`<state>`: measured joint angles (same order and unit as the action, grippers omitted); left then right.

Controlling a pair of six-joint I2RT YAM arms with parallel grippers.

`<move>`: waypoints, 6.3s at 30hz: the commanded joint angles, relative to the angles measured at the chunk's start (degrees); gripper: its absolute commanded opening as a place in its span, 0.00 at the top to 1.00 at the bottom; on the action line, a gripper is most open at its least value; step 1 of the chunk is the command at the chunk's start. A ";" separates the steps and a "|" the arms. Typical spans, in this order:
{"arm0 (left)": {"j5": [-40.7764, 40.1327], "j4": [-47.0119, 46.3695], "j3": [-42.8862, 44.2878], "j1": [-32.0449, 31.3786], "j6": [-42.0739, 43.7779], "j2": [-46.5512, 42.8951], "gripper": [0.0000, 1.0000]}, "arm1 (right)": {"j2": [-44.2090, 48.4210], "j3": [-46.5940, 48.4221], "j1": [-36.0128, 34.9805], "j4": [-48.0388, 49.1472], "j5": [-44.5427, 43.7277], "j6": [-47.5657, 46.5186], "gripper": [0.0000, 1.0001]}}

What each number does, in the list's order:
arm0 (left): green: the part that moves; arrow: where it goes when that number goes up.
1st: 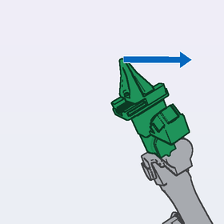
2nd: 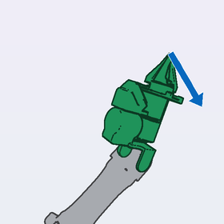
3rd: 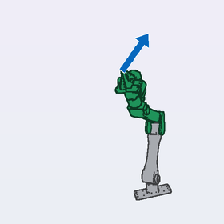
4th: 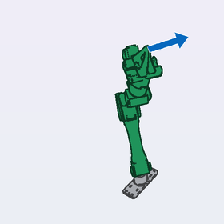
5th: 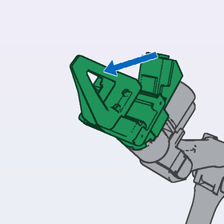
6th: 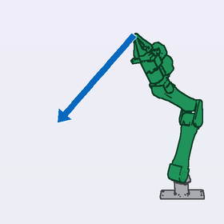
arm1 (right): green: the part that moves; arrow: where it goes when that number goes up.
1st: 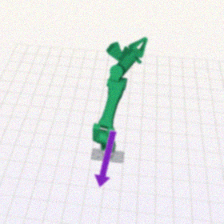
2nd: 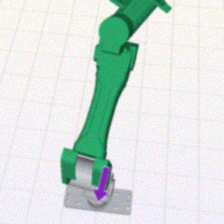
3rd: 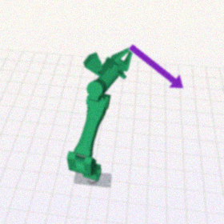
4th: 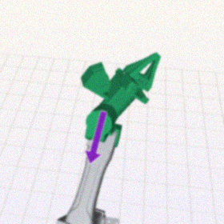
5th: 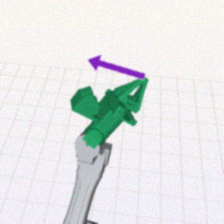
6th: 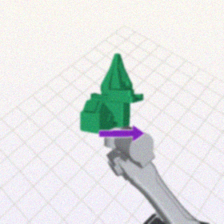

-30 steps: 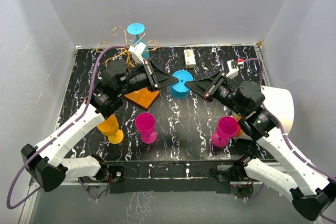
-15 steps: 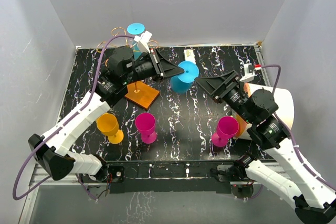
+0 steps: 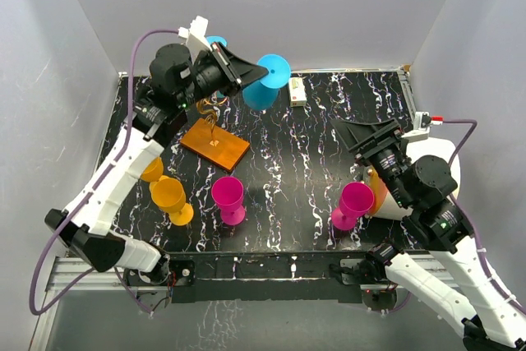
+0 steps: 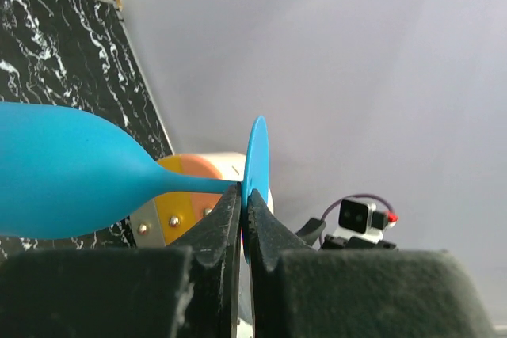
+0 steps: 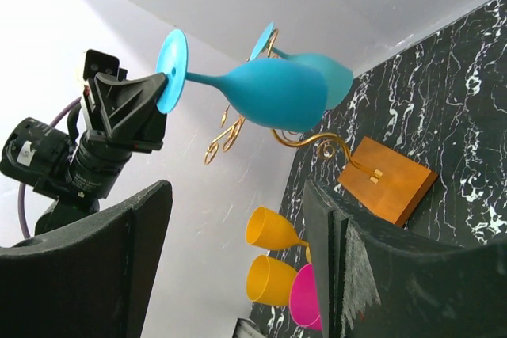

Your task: Place the wine glass upside down on the wine glass rack

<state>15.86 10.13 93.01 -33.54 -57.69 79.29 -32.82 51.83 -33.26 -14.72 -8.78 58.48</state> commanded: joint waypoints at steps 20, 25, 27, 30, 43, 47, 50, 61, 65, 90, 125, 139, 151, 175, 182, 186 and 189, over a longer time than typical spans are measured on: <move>18.83 -8.54 10.24 13.54 -11.18 15.92 1.00 | -1.28 3.80 0.17 -0.96 -3.82 -1.88 0.35; 18.43 -7.94 10.43 14.43 -11.56 16.22 1.00 | -1.14 4.59 0.15 -2.32 -4.34 -1.95 0.35; 18.42 -7.45 10.26 15.22 -12.11 16.30 1.00 | -1.11 4.72 0.14 -2.37 -4.41 -1.96 0.35; 18.82 -8.22 8.83 16.52 -13.95 15.95 1.00 | -1.25 4.69 0.15 -2.32 -4.25 -1.88 0.35; 18.53 -9.62 5.66 19.69 -15.39 15.11 1.00 | -1.99 4.72 0.12 -1.98 -3.75 -1.61 0.35; 17.72 -8.69 5.68 20.30 -14.64 15.29 1.00 | -1.86 4.77 0.12 -2.11 -3.86 -1.61 0.35; 17.00 -7.85 5.24 20.76 -13.81 15.16 1.00 | -1.66 4.69 0.15 -2.45 -4.01 -1.61 0.35; 15.21 -5.16 4.14 21.74 -10.98 13.94 1.00 | -1.55 4.55 0.12 -2.54 -3.98 -1.28 0.35; 14.80 -4.24 3.18 22.09 -10.29 12.91 1.00 | -1.56 4.50 0.12 -2.56 -3.80 -1.11 0.35; 21.20 -4.75 -3.33 24.09 -10.84 6.65 1.00 | -2.08 4.57 0.13 -2.77 -2.23 -0.82 0.36; 23.72 -2.35 3.53 19.21 -5.77 12.37 1.00 | -1.64 3.88 0.13 -3.71 -3.79 -0.90 0.36; 14.19 5.16 9.82 18.95 -1.61 15.37 1.00 | -0.93 4.09 0.13 -4.47 -4.50 -1.09 0.36; 7.86 8.58 9.76 19.14 1.65 13.49 1.00 | -0.77 4.14 0.19 -4.77 -4.60 -1.09 0.36; 1.86 17.25 10.44 19.13 11.75 10.20 0.73 | -0.50 3.47 0.19 -5.40 -4.50 -0.30 0.36; 4.62 17.53 9.76 19.17 15.65 7.33 0.56 | -0.50 3.03 0.13 -7.46 -4.85 -0.18 0.36; 5.20 17.29 7.97 19.29 18.39 4.05 0.52 | -0.81 2.65 0.16 -11.11 -5.34 -1.41 0.36; 5.49 16.64 6.05 19.26 21.44 0.78 0.51 | -2.07 3.75 0.12 -15.74 -5.89 -4.02 0.35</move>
<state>19.42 27.35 100.29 -14.39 -41.30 87.13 -34.00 54.00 -33.26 -25.71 -12.80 57.71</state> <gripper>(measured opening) 0.482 0.647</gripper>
